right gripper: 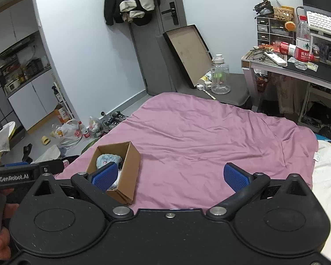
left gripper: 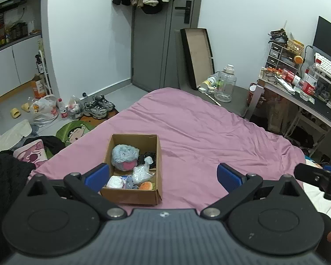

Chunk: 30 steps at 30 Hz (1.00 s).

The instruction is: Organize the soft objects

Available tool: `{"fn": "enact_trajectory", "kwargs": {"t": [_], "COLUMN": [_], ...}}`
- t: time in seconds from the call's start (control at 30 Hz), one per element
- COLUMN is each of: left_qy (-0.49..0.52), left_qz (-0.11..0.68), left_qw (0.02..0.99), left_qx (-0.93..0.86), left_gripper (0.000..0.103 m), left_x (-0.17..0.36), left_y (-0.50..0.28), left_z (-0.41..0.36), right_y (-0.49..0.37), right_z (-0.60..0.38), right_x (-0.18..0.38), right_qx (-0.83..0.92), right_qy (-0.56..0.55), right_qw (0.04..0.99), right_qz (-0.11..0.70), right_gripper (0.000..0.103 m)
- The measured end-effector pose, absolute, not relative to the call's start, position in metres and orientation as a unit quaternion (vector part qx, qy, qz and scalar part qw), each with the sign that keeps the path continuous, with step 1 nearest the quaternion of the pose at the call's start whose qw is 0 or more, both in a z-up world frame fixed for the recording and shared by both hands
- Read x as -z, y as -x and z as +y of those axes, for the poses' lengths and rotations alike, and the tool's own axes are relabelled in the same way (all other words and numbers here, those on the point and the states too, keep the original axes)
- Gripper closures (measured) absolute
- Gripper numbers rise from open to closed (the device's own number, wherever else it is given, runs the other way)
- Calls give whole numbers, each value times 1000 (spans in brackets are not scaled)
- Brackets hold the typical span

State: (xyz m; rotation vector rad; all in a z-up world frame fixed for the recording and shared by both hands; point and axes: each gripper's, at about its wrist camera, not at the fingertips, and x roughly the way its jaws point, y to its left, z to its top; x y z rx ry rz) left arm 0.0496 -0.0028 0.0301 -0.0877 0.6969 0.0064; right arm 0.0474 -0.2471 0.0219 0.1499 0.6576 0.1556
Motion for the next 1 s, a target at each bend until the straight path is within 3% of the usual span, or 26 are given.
{"fn": "enact_trajectory", "kwargs": {"t": [1.0], "left_qy": [43], "left_qz": [330], "left_qw": [943], "left_qx": [-13], "left_gripper": [0], "left_x": [-46], "left_y": [-24], "left_z": [-1], "right_y": [-33], "right_z": [-251], "right_x": [-31], "right_qx": [-84], "right_qy": [-67], "right_qw": [944], "right_qz": [312], "right_gripper": [0]}}
